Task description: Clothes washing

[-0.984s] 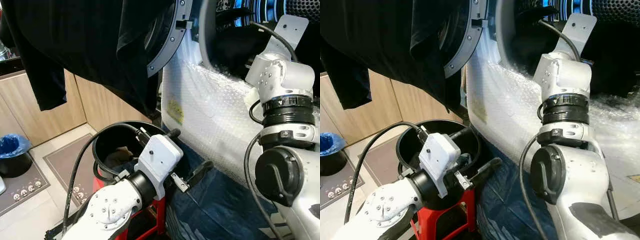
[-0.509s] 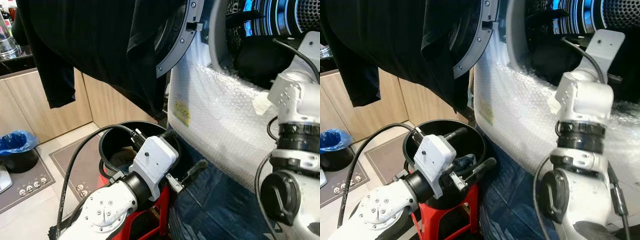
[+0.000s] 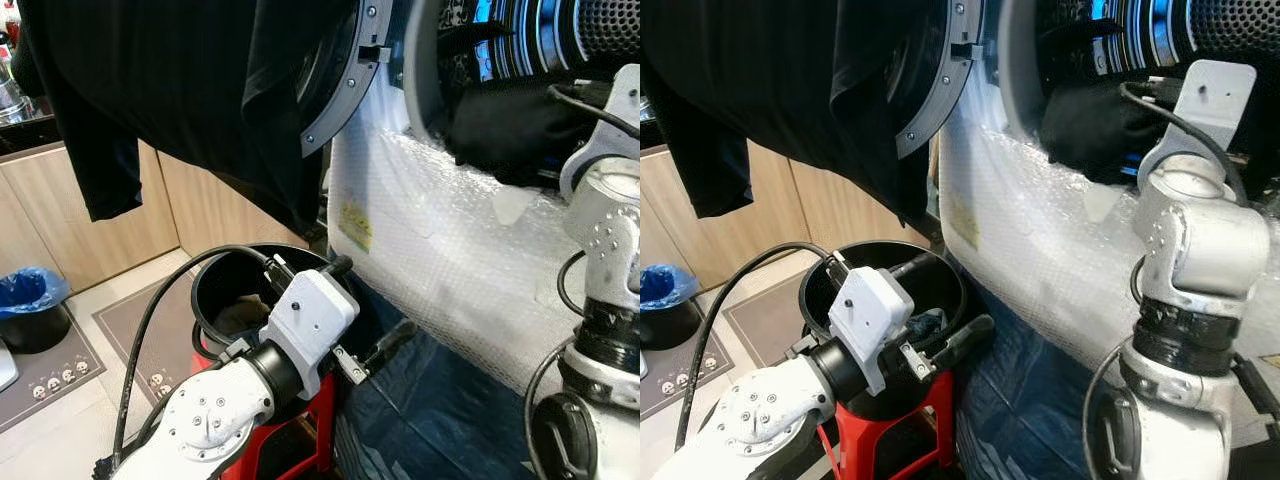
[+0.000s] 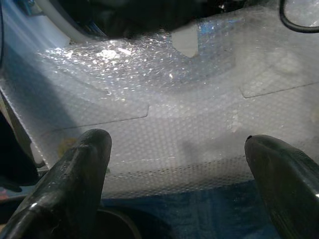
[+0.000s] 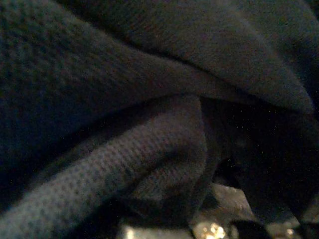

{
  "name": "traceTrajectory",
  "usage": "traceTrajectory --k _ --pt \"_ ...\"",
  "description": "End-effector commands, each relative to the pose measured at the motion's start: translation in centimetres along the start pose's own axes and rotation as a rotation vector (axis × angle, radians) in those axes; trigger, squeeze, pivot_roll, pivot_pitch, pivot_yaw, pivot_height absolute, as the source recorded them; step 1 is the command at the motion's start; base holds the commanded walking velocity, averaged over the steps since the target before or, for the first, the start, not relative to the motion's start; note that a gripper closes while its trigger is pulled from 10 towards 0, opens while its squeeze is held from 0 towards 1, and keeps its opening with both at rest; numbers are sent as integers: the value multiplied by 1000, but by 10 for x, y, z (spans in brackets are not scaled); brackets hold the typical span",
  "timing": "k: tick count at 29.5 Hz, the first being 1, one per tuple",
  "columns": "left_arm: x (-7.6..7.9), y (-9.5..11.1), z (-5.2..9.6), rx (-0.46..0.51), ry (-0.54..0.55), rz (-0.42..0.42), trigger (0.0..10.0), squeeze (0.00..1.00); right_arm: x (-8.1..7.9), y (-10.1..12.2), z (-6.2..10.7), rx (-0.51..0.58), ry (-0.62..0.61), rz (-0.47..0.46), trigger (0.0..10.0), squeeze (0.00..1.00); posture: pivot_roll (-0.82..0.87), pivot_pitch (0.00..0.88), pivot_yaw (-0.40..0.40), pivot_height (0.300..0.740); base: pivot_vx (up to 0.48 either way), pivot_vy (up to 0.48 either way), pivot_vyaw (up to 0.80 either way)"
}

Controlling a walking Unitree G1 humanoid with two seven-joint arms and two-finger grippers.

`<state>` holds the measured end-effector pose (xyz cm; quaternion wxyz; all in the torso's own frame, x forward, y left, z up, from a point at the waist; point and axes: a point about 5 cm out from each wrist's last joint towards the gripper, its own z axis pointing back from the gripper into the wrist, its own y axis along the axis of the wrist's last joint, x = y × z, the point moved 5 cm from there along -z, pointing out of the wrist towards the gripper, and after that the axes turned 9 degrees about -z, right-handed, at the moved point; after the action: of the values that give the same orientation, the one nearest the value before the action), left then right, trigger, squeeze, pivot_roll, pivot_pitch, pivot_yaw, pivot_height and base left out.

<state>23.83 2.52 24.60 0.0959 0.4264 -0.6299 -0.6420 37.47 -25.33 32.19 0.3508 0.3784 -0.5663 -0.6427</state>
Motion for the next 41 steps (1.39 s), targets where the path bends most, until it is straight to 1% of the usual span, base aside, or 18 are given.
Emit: traceTrajectory --k 1,6,9,11,12,14,17,18,19,20,23,25,28,31,35,36,39,41 --pt "0 1 -1 7 -10 3 10000 0 12 1 3 14 -32 23 10000 0 -11 29 -95 740 0 0 0" --pt "0 1 -1 7 -15 3 10000 0 32 -7 8 6 -92 17 10000 0 -13 29 -94 740 0 0 0" --pt "0 1 -1 8 -17 3 10000 0 50 -12 12 19 -167 -51 10000 0 -17 28 -92 740 0 0 0" --pt "0 1 -1 10 -19 5 10000 0 52 -10 14 49 -150 -72 10000 0 -17 28 -92 740 0 0 0" --pt "1 1 -1 9 -21 6 10000 0 52 -7 16 100 -118 -44 10000 0 -19 27 -92 740 0 0 0" --pt "1 1 -1 9 -22 5 10000 0 52 -6 18 117 -104 -46 10000 0 -19 27 -92 740 0 0 0" --pt "1 0 0 9 -26 7 10000 0 46 -17 25 128 -4 -164 10000 0 -23 27 -90 740 0 0 0" --pt "2 0 0 9 -29 8 10000 0 37 -28 32 112 60 -194 10000 0 -24 29 -89 740 0 0 0" --pt "2 0 0 9 -29 8 10000 0 37 -28 32 112 60 -194 10000 0 -24 29 -89 740 0 0 0" --pt "3 1 0 9 -31 9 10000 0 22 -32 41 126 149 -169 10000 0 -24 28 -90 740 0 0 0" --pt "3 1 1 9 -34 10 10000 0 12 -35 52 147 230 -231 10000 0 -25 27 -89 740 0 0 0" --pt "4 0 1 9 -37 13 10000 0 11 -36 55 170 241 -202 10000 0 -24 25 -89 740 0 0 0" --pt "6 0 1 8 -41 14 10000 0 16 -40 59 175 235 -247 10000 0 -24 21 -88 740 0 0 0" --pt "6 0 1 8 -44 17 10000 0 25 -40 65 235 248 -248 10000 0 -29 17 -87 740 0 0 0" --pt "7 0 0 9 -47 19 10000 0 30 -40 65 255 283 -329 10000 0 -35 16 -85 740 0 0 0" --pt "7 0 -1 10 -49 18 10000 0 26 -39 67 282 344 -334 10000 0 -35 16 -85 740 0 0 0" --pt "7 0 -1 12 -50 18 10000 0 21 -35 71 322 395 -330 10000 0 -41 16 -82 740 0 0 0" --pt "7 0 -2 13 -53 19 10000 0 7 -26 79 406 480 -178 10000 0 -43 16 -78 740 0 0 0"
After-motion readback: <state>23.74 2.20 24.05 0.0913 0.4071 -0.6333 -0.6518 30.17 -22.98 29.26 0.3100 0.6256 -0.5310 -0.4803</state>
